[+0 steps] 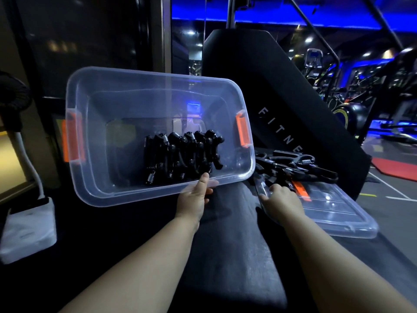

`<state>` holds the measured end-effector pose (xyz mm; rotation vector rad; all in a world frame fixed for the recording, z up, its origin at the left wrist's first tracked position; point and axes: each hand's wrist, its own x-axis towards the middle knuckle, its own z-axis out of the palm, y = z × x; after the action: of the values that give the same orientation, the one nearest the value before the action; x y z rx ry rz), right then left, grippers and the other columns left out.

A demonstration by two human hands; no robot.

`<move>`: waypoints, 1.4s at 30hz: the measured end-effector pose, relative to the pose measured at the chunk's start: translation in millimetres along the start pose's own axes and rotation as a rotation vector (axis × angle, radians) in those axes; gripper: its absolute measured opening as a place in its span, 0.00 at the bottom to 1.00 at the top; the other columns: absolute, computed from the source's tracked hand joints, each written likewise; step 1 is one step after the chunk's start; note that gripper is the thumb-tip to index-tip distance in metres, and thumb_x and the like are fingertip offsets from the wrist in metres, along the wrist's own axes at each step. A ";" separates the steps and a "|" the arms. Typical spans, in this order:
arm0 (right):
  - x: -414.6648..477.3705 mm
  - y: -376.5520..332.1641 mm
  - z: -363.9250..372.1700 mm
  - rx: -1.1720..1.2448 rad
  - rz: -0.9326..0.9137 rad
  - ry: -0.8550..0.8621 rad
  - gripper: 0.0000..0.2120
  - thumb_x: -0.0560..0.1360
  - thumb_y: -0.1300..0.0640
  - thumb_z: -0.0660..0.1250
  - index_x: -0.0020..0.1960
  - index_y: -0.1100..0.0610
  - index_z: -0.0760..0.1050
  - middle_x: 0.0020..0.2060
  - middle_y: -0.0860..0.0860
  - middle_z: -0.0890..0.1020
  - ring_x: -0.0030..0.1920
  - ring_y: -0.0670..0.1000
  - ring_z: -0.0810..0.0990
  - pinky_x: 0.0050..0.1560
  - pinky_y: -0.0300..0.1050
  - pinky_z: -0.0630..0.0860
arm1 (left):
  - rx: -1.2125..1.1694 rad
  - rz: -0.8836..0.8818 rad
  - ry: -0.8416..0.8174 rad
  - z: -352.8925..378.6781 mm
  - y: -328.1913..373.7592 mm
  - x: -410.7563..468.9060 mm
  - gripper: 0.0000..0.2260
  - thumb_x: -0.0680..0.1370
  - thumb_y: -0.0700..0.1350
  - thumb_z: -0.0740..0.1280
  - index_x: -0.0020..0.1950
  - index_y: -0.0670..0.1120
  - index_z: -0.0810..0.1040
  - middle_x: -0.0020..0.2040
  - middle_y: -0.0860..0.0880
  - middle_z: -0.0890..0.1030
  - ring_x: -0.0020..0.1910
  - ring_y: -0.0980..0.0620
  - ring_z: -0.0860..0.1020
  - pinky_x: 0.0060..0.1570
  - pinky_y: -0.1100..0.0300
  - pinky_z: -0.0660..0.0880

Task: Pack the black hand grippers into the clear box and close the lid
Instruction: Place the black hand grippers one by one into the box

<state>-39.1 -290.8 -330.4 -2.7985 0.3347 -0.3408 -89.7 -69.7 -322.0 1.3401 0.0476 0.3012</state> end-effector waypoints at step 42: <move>-68.0 5.1 -17.4 -0.131 0.081 -0.020 0.23 0.74 0.36 0.58 0.57 0.54 0.71 0.54 0.53 0.80 0.56 0.57 0.77 0.43 0.47 0.68 | 0.034 0.071 0.113 -6.0 -10.0 1.7 0.15 0.68 0.62 0.65 0.30 0.54 0.83 0.43 0.53 0.83 0.48 0.53 0.79 0.55 0.54 0.73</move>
<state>-108.9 -282.3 -329.2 -2.9036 0.4810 -0.2809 -87.4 -65.5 -332.8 1.3595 0.1008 0.4378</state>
